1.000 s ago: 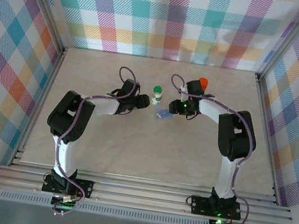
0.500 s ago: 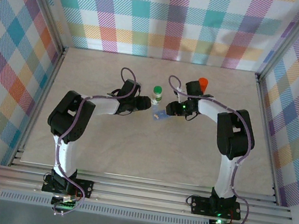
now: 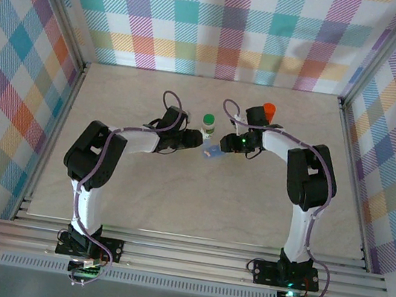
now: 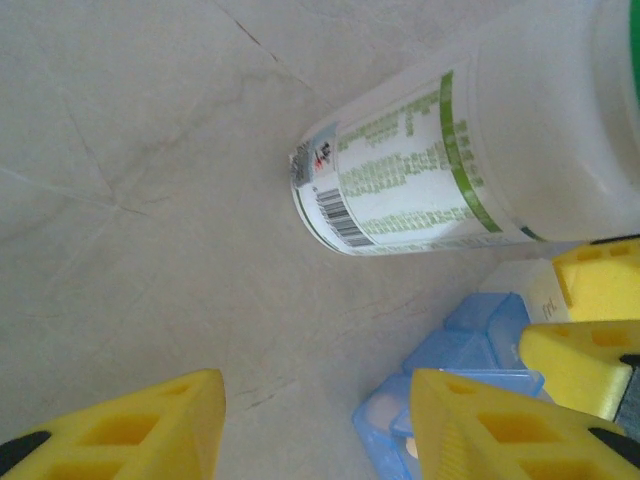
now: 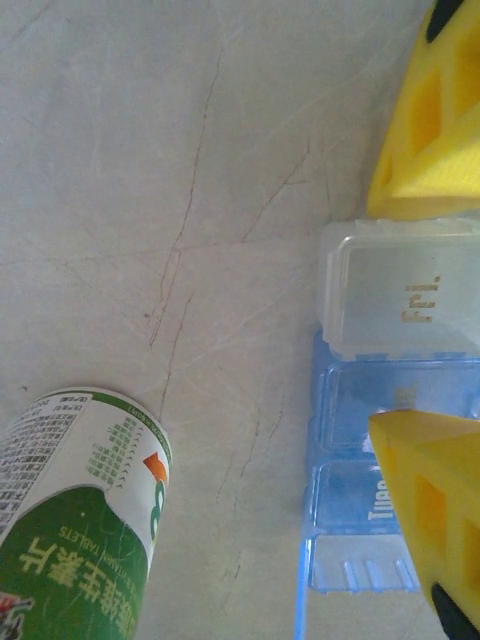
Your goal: Sort the pills into containers
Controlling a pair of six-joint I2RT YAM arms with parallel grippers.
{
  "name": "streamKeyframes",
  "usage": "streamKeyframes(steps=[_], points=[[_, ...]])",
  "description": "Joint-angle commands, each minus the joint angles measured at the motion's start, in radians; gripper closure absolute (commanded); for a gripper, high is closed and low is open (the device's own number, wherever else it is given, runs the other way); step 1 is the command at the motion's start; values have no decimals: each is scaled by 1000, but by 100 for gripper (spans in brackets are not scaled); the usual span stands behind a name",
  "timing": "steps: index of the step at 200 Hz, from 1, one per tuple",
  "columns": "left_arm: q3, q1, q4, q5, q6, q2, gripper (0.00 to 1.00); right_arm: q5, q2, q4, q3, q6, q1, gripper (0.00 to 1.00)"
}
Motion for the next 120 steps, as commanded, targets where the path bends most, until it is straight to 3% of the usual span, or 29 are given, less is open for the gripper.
streamKeyframes(steps=[1,120], points=[[17,-26,-36,47,18,-15,48,12,27,-31,19,9,4,49],[76,-60,-84,53,25,24,49,29,27,-40,9,9,4,49]])
